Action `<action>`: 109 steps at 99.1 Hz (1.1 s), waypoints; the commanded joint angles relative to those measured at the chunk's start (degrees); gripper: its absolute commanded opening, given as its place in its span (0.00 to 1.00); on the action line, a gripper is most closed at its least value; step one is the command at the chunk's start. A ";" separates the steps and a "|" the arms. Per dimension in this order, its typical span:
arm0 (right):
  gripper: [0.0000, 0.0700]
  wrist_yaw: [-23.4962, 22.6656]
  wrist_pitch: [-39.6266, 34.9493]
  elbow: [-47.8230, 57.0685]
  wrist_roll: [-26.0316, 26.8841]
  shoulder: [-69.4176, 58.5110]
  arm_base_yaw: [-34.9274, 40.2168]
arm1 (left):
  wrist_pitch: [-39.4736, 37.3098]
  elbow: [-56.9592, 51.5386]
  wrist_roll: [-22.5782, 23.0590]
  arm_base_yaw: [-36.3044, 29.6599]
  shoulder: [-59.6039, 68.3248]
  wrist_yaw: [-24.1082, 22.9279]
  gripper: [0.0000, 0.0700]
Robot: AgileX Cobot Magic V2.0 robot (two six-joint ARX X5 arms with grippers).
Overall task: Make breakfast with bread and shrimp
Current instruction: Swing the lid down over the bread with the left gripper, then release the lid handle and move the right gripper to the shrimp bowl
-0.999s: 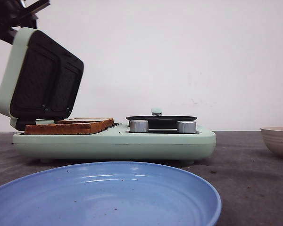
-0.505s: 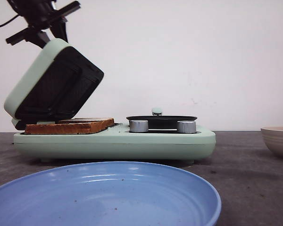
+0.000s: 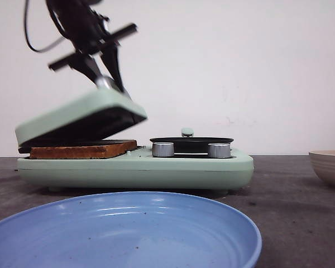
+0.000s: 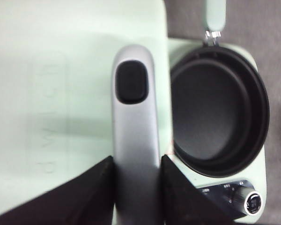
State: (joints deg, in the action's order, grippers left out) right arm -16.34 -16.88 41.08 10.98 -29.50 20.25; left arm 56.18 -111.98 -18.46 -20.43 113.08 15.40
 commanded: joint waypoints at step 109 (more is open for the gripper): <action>0.00 10.01 -0.48 0.17 5.03 -0.02 0.24 | 0.59 -3.76 13.16 -2.47 -16.85 2.54 0.14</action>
State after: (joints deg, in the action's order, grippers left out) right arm -9.54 -17.76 41.08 13.04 -29.39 20.25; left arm 56.25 -114.28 -9.43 -22.74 96.92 18.37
